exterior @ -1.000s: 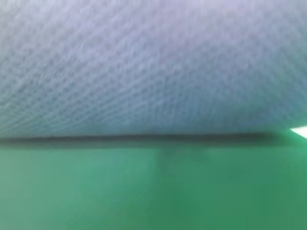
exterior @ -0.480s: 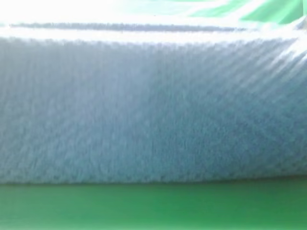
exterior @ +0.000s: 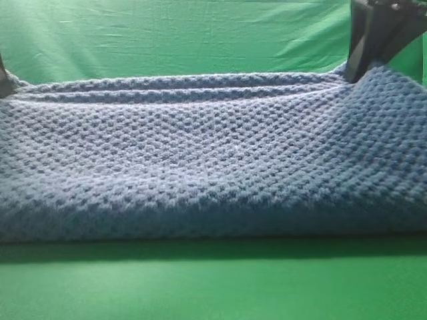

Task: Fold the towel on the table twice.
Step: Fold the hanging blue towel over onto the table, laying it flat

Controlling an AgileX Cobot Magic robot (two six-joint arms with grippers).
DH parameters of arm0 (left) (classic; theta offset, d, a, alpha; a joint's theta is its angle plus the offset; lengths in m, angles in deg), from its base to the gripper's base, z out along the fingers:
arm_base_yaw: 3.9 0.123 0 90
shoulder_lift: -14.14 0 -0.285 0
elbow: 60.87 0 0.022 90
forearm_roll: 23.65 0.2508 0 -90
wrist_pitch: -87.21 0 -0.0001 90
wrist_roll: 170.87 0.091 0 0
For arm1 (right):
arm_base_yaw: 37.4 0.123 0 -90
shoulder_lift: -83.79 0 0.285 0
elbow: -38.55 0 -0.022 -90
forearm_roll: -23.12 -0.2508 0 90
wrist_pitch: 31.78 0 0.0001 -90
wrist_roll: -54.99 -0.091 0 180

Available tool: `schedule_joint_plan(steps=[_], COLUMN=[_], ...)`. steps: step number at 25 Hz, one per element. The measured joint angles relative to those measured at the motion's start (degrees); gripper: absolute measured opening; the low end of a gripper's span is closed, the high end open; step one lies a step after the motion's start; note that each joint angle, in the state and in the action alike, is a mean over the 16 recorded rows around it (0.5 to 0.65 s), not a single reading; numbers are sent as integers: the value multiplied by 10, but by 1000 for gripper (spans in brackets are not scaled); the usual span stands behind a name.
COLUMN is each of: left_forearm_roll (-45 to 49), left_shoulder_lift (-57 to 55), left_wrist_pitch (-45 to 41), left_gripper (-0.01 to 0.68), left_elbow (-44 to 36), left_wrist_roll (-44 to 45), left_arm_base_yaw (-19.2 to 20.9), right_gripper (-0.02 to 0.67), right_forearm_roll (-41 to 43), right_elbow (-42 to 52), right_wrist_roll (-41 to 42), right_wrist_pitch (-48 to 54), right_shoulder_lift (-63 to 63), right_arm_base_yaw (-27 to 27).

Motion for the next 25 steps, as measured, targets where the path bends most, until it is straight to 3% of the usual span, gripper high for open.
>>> schedule_joint_plan(steps=[5,8,16,19,22,25], left_forearm_roll=[24,37,56,59,57,54], left_shoulder_lift=[-46,-63,-80,-79,-75,-65], left_wrist_pitch=[12,15,0,-19,-41,-64], left_gripper=[16,69,367,453,480,428], left_elbow=[33,46,77,95,114,133], left_wrist_roll=[-2,-2,-2,0,5,14], left_arm_base_yaw=[1,2,4,5,5,5], right_gripper=[28,103,410,482,479,395], right_forearm_roll=[13,20,32,35,36,37], right_elbow=[-32,-41,-46,-46,-46,-46], right_wrist_roll=[8,11,18,20,20,21], right_wrist_pitch=[-18,-26,-24,-14,0,18], right_shoulder_lift=[43,58,70,65,53,35], right_arm_base_yaw=[-1,-2,-5,-6,-6,-6])
